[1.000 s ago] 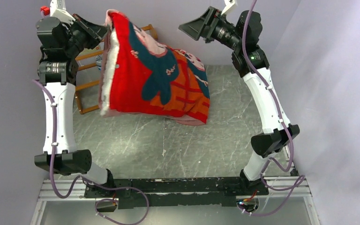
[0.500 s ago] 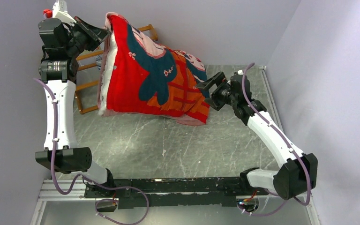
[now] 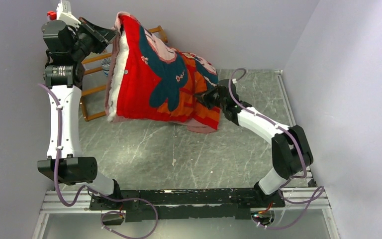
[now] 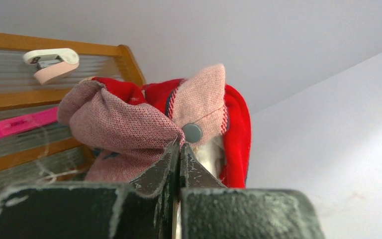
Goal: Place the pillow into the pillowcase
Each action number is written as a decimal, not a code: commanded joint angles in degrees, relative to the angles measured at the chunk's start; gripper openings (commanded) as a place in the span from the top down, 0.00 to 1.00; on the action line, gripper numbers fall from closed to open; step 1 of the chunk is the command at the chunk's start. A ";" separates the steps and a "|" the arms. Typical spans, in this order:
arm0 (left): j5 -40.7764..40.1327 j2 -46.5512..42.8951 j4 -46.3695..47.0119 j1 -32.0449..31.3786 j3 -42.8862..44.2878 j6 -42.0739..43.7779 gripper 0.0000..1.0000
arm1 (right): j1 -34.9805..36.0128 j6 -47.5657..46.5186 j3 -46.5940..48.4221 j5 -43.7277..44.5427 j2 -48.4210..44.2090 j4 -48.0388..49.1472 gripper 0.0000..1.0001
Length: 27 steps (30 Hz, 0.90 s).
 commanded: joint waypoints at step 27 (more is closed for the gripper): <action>3.54 -2.36 29.74 -19.37 -11.99 -12.02 0.95 | -18.14 -55.05 53.04 -2.95 -0.11 -49.61 0.29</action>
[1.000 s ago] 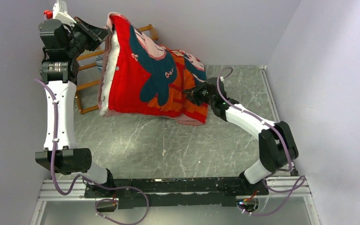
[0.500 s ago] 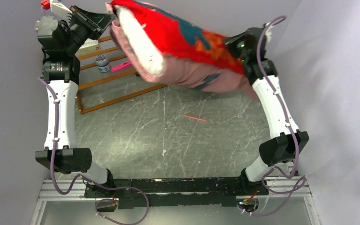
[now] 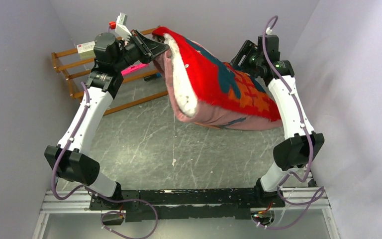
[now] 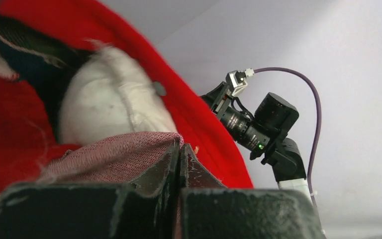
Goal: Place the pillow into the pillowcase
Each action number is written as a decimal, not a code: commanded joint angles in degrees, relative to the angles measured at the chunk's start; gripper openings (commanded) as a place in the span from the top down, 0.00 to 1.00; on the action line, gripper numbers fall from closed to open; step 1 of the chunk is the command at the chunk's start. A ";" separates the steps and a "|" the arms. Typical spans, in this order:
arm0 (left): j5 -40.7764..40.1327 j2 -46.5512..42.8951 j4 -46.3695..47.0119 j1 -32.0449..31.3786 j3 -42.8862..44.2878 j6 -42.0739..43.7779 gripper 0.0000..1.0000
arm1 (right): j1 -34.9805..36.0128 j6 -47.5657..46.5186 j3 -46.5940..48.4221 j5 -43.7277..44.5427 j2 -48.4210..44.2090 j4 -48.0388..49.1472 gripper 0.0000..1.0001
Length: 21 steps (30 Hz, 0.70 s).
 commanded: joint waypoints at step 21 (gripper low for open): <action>-4.58 -2.71 10.91 -3.34 1.34 -0.39 0.95 | 19.64 -9.57 16.68 -12.18 -11.09 -1.73 0.32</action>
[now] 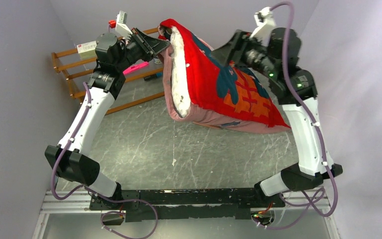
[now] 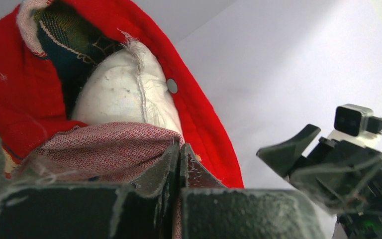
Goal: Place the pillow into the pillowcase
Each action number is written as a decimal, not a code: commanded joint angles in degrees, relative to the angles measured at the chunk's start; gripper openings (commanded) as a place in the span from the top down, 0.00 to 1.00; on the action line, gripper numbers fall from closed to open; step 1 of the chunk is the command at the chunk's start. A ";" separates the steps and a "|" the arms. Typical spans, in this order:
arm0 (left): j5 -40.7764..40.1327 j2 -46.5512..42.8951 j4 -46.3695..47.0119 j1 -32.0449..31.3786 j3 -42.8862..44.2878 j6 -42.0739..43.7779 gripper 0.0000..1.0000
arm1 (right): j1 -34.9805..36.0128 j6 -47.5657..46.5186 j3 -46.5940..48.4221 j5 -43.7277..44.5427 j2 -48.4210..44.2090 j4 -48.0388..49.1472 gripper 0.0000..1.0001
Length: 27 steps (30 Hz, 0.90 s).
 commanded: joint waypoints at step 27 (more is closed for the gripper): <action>-1.76 -2.40 -10.39 -1.90 10.87 17.19 0.95 | 38.93 -15.05 9.63 50.96 11.27 -3.55 0.49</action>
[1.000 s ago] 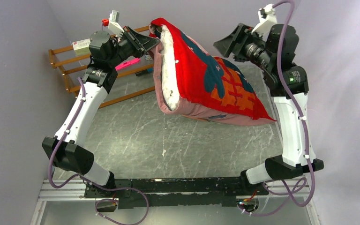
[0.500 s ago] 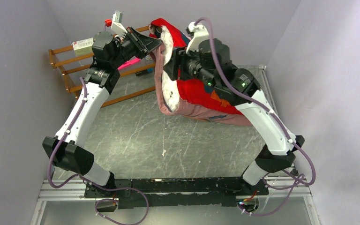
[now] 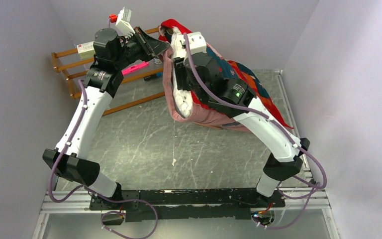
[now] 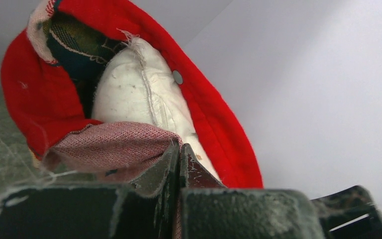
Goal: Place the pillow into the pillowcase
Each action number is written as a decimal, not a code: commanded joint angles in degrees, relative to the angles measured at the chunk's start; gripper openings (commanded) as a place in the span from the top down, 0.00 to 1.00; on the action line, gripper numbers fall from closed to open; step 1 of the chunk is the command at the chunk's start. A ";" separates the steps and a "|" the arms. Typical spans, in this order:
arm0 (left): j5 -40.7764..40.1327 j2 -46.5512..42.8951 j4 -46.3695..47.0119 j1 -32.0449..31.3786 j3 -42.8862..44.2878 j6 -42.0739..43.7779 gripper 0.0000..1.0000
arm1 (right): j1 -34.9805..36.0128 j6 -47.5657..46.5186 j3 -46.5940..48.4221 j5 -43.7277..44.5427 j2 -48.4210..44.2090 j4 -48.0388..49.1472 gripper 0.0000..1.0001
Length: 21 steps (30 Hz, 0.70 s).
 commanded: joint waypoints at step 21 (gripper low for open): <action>2.36 -1.93 -0.63 -0.26 4.06 6.81 0.95 | 0.18 -4.64 -7.68 3.39 -3.04 9.80 0.48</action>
